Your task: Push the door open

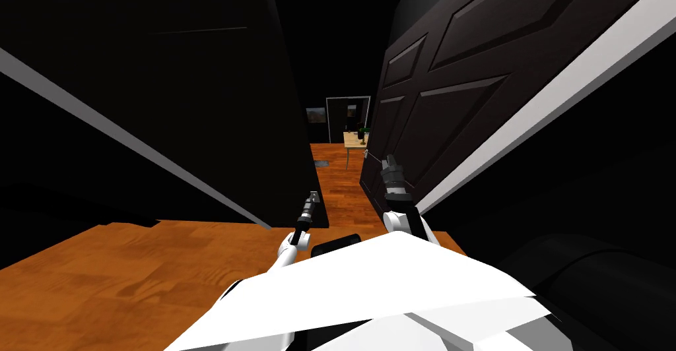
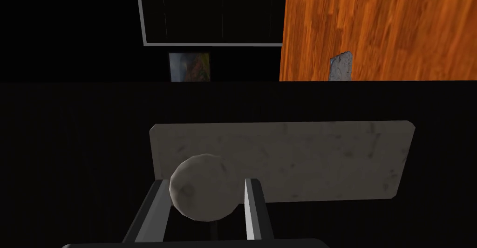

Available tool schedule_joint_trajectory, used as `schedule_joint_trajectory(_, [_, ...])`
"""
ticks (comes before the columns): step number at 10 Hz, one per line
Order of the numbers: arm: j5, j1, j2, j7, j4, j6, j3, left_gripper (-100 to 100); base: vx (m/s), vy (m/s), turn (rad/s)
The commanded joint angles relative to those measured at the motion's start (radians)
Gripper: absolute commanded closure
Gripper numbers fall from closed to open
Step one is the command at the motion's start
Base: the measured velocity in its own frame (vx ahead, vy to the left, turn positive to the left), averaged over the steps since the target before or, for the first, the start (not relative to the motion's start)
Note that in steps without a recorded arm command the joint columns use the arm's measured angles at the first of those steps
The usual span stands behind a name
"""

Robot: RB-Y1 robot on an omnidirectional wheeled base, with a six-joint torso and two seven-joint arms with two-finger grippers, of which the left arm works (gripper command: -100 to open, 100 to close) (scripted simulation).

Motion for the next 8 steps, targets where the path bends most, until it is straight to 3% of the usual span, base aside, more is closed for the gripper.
schedule_joint_trajectory(1, [0.000,0.001,0.000,0.000,0.000,-0.001,0.000,100,-0.016,0.004,-0.002])
schedule_joint_trajectory(4, [0.000,0.001,0.000,0.000,0.000,-0.001,0.000,100,-0.005,0.001,0.002])
schedule_joint_trajectory(5, [0.008,0.004,0.014,-0.006,0.001,0.003,0.012,100,0.115,-0.042,0.006])
schedule_joint_trajectory(8, [0.016,0.005,0.025,-0.011,0.001,0.003,0.023,100,0.142,-0.076,0.034])
